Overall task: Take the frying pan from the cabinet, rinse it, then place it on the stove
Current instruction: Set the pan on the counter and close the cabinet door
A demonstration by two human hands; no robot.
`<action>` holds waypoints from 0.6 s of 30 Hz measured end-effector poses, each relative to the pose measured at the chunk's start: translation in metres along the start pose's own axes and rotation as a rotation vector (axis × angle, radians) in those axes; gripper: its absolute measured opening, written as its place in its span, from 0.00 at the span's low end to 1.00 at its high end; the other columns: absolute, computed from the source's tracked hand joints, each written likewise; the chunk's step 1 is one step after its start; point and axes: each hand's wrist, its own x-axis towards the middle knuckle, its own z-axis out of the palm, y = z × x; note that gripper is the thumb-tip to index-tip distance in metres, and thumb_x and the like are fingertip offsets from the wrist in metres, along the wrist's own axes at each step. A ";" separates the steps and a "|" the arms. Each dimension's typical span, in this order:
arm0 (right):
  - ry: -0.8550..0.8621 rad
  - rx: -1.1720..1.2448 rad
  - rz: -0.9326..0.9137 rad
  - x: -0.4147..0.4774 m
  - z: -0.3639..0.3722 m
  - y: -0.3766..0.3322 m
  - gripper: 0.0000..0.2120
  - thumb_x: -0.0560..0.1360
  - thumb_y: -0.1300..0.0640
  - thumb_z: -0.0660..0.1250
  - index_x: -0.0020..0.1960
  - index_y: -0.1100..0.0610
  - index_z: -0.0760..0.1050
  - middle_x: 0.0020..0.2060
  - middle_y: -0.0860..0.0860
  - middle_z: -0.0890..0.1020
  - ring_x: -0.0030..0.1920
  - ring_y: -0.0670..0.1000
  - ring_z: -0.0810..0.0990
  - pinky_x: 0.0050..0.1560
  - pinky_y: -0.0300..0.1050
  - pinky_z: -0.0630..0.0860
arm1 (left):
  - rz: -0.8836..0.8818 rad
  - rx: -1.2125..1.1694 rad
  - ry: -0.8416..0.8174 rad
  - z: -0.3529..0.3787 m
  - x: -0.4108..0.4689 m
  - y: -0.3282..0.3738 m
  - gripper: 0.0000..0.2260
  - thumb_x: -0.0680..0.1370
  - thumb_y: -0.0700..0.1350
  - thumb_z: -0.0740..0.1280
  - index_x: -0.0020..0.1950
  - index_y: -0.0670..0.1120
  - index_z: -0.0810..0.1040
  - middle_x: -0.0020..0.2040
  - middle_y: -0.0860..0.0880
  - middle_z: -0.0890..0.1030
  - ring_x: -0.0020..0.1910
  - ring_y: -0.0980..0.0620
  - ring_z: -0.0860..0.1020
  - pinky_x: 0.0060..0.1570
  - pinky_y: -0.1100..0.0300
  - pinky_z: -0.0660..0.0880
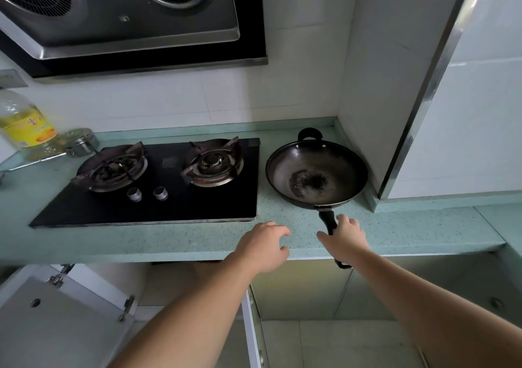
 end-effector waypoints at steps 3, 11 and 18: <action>0.165 -0.231 -0.279 -0.026 -0.002 -0.017 0.30 0.73 0.45 0.64 0.72 0.52 0.61 0.67 0.52 0.68 0.67 0.56 0.66 0.64 0.51 0.67 | 0.000 -0.018 0.015 0.001 -0.017 -0.004 0.20 0.77 0.48 0.61 0.70 0.52 0.70 0.70 0.52 0.70 0.68 0.50 0.69 0.62 0.52 0.71; -0.079 -0.219 -0.536 -0.075 0.028 -0.037 0.22 0.75 0.52 0.63 0.68 0.51 0.67 0.61 0.50 0.75 0.59 0.51 0.74 0.52 0.46 0.75 | -0.130 -0.125 0.040 0.026 -0.057 -0.022 0.20 0.77 0.47 0.62 0.70 0.51 0.72 0.70 0.51 0.72 0.67 0.49 0.72 0.62 0.52 0.72; -0.385 -0.417 -0.698 -0.066 0.081 -0.042 0.14 0.76 0.50 0.61 0.60 0.49 0.75 0.55 0.49 0.80 0.52 0.52 0.79 0.47 0.44 0.76 | -0.511 -0.167 0.053 0.071 -0.094 -0.051 0.09 0.77 0.44 0.60 0.37 0.45 0.72 0.37 0.49 0.75 0.44 0.44 0.79 0.39 0.57 0.71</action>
